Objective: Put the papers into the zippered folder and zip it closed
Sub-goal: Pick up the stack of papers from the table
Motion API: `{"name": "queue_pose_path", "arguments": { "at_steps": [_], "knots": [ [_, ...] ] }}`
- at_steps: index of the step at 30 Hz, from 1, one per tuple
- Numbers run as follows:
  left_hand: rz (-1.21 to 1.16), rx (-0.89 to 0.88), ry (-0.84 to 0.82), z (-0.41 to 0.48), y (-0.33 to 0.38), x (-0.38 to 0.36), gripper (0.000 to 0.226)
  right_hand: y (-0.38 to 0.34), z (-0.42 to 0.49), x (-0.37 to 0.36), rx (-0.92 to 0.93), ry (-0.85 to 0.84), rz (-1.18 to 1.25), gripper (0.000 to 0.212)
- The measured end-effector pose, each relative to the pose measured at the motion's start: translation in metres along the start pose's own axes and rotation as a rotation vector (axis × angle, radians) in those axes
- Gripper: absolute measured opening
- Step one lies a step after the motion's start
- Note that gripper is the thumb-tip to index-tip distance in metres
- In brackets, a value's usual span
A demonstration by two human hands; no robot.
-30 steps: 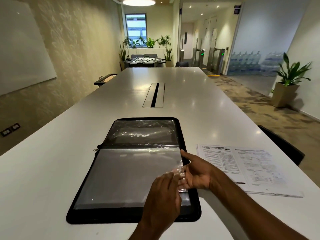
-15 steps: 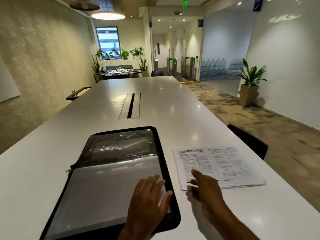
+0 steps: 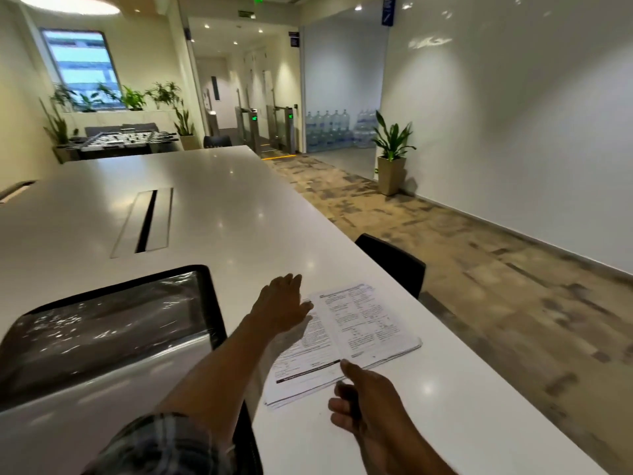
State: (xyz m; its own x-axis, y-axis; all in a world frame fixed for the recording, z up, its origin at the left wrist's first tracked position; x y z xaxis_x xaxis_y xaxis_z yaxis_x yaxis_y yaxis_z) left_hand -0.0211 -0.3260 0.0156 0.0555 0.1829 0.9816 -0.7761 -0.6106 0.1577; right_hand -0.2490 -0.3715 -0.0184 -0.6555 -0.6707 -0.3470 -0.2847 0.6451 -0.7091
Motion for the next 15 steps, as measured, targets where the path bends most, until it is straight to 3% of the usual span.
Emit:
{"name": "queue_pose_path", "arguments": {
  "at_steps": [3,7,11,15],
  "knots": [
    [0.007,0.03,-0.101,0.01,-0.007,-0.029,0.057,-0.001,0.008,0.007,-0.035,0.008,-0.054,0.03],
    [0.149,-0.008,0.062,0.019,-0.01,-0.037,0.032,-0.004,0.014,0.019,-0.038,0.015,-0.055,0.026],
    [-0.357,0.283,0.016,0.023,-0.031,-0.028,0.027,-0.004,0.019,0.027,-0.035,-0.003,-0.004,0.03],
    [-0.687,0.213,0.078,0.008,-0.042,-0.013,0.021,-0.008,0.023,0.031,-0.009,0.021,0.012,0.026]
  ]
}}
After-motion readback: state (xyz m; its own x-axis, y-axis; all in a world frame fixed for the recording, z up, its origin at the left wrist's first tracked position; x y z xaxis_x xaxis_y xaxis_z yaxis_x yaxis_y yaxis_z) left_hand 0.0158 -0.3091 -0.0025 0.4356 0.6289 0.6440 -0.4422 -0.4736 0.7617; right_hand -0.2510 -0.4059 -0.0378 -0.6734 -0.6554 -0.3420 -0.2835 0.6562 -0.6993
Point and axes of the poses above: each hand's wrist, its own z-axis towards the middle knuckle, its own x-axis out of the back of the hand, y = z × x, the point moved 4 cm from there along z, towards the middle knuckle, and after that the axes turned 7 degrees about -x, right-handed, at the moved point
